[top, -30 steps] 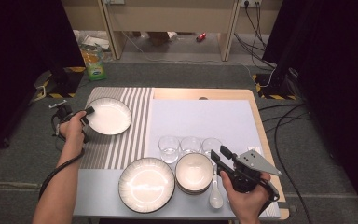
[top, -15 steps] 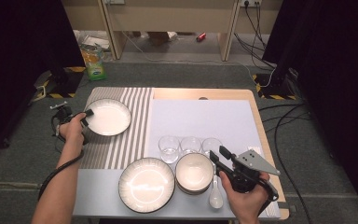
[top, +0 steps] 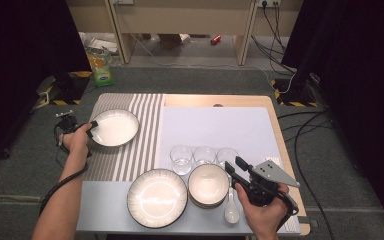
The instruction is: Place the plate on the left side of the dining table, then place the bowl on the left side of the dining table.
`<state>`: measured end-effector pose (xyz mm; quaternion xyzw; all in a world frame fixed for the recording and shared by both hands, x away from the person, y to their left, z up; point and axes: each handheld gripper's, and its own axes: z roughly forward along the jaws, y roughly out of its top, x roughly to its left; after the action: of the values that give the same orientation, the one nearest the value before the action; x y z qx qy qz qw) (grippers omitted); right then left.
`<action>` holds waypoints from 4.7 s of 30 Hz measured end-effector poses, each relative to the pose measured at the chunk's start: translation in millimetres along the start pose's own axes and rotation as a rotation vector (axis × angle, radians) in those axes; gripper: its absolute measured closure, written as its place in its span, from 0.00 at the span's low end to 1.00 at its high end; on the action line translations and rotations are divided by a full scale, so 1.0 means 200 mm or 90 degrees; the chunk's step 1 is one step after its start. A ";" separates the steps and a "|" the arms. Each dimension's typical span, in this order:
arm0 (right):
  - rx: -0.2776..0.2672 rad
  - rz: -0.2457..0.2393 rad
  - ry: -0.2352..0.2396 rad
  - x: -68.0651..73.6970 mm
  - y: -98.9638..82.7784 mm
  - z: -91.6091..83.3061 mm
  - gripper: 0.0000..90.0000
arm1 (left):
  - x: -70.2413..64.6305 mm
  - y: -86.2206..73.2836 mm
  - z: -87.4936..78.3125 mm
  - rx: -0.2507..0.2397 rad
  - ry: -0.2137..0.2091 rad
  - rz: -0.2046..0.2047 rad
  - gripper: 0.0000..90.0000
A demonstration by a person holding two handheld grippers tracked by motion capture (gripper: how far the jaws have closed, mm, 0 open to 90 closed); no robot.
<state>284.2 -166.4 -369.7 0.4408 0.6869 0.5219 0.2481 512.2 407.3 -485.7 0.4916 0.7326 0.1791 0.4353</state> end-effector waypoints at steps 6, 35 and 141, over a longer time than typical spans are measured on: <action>0.003 0.001 0.000 0.00 0.00 0.00 0.65 | 0.00 0.00 -0.01 -0.017 0.025 0.017 0.71; 0.011 0.007 -0.009 -0.02 -0.01 0.01 0.63 | -0.05 -0.02 -0.26 -0.094 -0.004 0.116 0.41; 0.024 0.026 -0.046 -0.11 -0.03 -0.01 0.63 | -0.86 -0.50 -0.52 -0.022 -0.339 0.367 0.40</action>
<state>291.7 -187.4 -378.4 0.4776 0.6781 0.4978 0.2536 394.3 227.7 -417.3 0.6990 0.4231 0.1727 0.5501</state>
